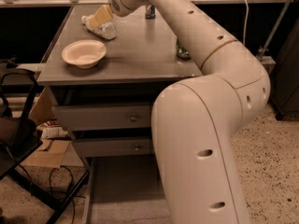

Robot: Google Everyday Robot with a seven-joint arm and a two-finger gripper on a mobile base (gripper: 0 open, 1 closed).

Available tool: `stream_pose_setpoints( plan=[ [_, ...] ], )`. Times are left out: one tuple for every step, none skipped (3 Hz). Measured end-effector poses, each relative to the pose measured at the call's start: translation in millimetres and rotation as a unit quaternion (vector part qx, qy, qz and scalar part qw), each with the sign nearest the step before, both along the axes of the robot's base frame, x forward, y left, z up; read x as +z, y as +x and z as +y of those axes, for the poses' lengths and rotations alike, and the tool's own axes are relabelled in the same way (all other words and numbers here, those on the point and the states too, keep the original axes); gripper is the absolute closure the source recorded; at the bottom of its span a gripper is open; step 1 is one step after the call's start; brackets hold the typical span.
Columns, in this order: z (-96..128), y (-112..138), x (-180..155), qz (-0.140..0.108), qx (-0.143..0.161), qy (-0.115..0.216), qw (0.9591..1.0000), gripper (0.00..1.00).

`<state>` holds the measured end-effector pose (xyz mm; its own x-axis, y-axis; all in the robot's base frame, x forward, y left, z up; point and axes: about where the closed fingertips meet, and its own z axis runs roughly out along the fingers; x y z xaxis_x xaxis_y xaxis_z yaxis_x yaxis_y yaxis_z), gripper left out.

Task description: Place blue plastic bottle into bottom drawer

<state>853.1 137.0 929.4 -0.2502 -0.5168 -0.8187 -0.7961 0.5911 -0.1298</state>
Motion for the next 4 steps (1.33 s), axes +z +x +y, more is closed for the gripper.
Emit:
stream_pose_setpoints(
  plan=[
    [12.8,16.7,-3.5,-0.014,-0.001,-0.007,0.9999,0.00],
    [22.4,32.1,-14.1,-0.016,0.003,-0.002,0.9999,0.00],
    [27.3,43.9,-32.2,-0.001,0.003,0.004,1.0000,0.00],
    [24.9,53.1,-51.7,0.023,-0.017,0.002,0.9996,0.00]
  ],
)
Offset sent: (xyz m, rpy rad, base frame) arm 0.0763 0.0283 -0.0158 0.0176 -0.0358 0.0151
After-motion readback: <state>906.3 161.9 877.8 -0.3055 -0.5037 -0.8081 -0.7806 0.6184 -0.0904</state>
